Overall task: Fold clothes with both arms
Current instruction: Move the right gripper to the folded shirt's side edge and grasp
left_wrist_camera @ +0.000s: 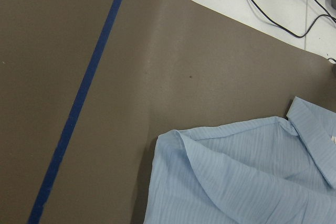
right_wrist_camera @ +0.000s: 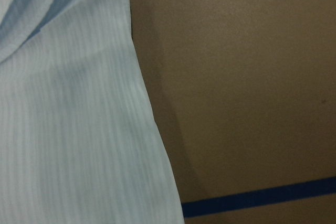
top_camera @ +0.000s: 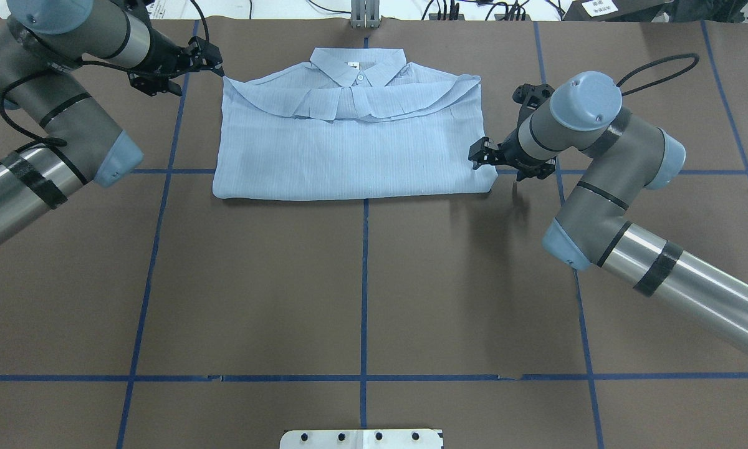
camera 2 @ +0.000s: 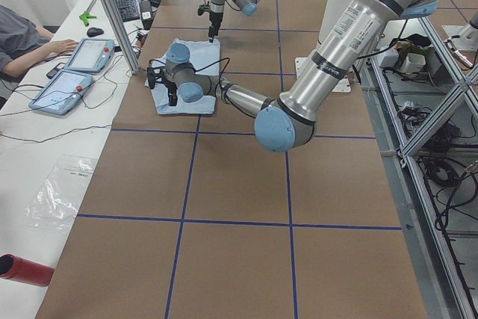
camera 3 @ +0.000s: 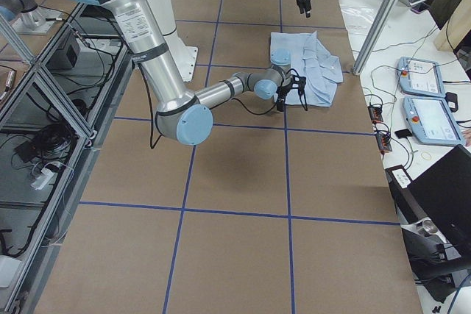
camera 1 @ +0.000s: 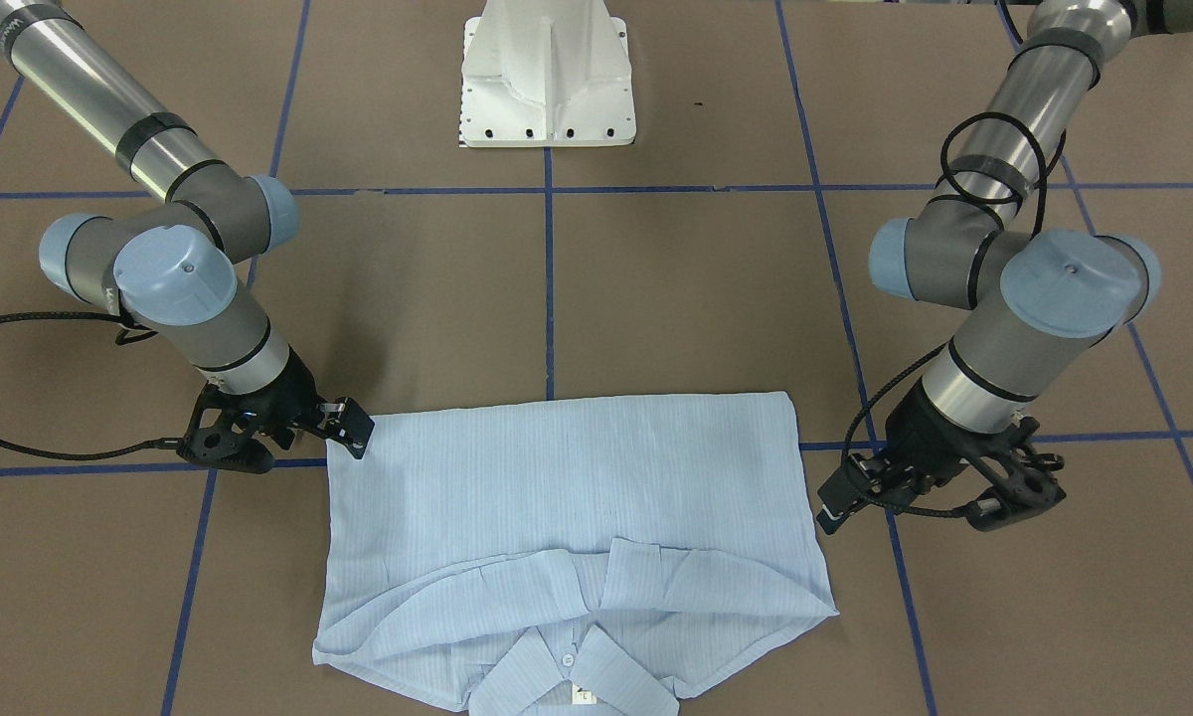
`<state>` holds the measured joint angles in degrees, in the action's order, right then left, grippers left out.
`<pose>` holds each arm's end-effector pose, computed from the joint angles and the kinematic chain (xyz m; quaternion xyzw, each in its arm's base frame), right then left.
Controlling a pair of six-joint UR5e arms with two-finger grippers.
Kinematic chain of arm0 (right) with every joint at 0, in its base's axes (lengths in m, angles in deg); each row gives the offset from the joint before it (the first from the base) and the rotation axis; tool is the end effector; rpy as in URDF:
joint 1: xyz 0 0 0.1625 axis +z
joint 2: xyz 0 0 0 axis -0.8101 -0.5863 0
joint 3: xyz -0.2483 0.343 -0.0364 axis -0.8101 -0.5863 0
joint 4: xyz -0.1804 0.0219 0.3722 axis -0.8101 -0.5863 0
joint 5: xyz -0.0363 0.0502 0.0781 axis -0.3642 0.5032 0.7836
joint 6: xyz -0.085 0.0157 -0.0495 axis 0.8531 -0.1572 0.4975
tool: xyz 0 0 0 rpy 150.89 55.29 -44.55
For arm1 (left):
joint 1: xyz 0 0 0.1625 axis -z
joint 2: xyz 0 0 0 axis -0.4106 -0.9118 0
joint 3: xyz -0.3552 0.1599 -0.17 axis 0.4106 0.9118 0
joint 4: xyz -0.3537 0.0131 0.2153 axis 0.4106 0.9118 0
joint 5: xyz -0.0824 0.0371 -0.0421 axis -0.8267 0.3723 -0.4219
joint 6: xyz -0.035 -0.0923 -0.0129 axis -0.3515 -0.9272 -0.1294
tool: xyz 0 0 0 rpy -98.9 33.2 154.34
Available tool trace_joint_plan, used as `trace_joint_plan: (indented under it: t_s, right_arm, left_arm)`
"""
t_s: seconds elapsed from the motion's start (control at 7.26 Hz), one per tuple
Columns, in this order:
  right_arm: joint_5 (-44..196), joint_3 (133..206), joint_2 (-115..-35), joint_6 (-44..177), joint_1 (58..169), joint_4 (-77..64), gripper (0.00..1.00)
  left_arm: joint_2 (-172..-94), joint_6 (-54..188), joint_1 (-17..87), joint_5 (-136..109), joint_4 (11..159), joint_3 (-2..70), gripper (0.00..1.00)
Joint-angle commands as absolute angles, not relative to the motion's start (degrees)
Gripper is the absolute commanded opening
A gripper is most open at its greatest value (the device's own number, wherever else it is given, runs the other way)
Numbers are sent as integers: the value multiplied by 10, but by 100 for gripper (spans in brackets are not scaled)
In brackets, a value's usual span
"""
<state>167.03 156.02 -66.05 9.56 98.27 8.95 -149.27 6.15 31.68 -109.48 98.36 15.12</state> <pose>-0.4459 -0.5629 0.3998 0.0345 -0.4345 0.1351 0.8898 0.3478 -0.6696 0.3512 0.0993 0.5041 -0.1925 0.8360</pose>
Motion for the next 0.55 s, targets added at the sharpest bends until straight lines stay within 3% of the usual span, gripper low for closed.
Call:
trace_joint_plan:
  t_s: [0.0,0.14,0.28,0.41]
  right_arm:
    - [1671,1558,-657,90,971,89,72]
    - [1672,1560,-655,91,970,90,28]
    - [1673,1561,-655,91,971,90,0]
    - [1685,1563,-655,95,971,90,0]
  left_arm:
    - [-1492,62,317,-1095,983,150,100]
    - [-1493,62,317,-1095,983,150,100]
    - [-1492,62,317,-1095,983,150,100]
    - [-1492,62,317,-1095,983,150,100]
